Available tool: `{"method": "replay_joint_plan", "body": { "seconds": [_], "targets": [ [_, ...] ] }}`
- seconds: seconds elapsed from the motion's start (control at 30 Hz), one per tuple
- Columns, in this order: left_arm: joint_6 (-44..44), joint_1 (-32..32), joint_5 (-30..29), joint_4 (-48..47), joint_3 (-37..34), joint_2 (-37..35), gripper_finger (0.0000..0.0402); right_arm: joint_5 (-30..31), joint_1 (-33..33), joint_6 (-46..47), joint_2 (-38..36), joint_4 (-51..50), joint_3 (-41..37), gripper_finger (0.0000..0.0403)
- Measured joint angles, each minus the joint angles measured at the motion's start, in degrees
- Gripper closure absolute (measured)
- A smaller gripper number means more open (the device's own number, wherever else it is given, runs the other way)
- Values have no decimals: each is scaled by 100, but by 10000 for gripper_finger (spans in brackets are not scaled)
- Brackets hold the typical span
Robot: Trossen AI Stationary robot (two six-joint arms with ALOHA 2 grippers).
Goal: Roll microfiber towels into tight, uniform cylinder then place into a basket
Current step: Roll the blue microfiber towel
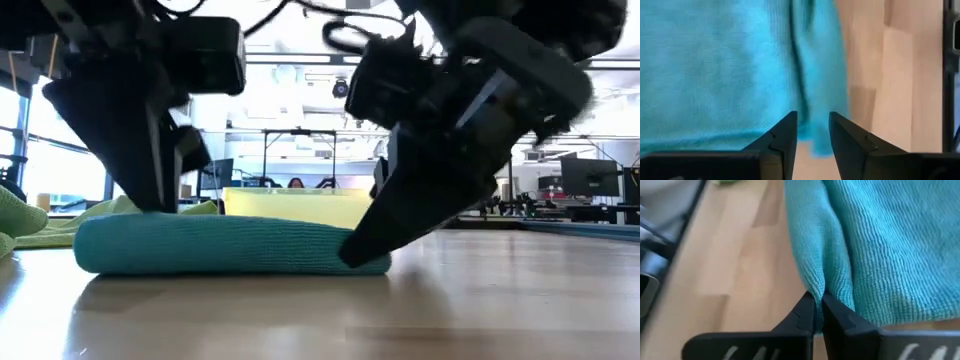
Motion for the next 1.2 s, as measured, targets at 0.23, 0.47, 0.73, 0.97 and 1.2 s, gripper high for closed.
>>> {"method": "replay_joint_plan", "body": {
  "seconds": [0.23, 0.47, 0.73, 0.97, 1.2],
  "targets": [
    [982, -414, -735, 300, 29, -219, 299, -1161, -426, 1304, -2, 260, -9, 401],
    [1050, -926, -1546, 188, 18, -106, 289, -1461, -668, 1994, -9, 325, -2, 402],
    [736, -1142, -1989, 100, 20, 35, 242, -1452, -749, 2277, -11, 320, -2, 402],
    [669, -1100, -2082, 94, 20, 237, 233, -1407, -749, 2408, -13, 323, -2, 402],
    [523, -832, -2091, 137, 22, 530, 278, -1367, -749, 2511, -13, 347, -4, 402]
  ]
}}
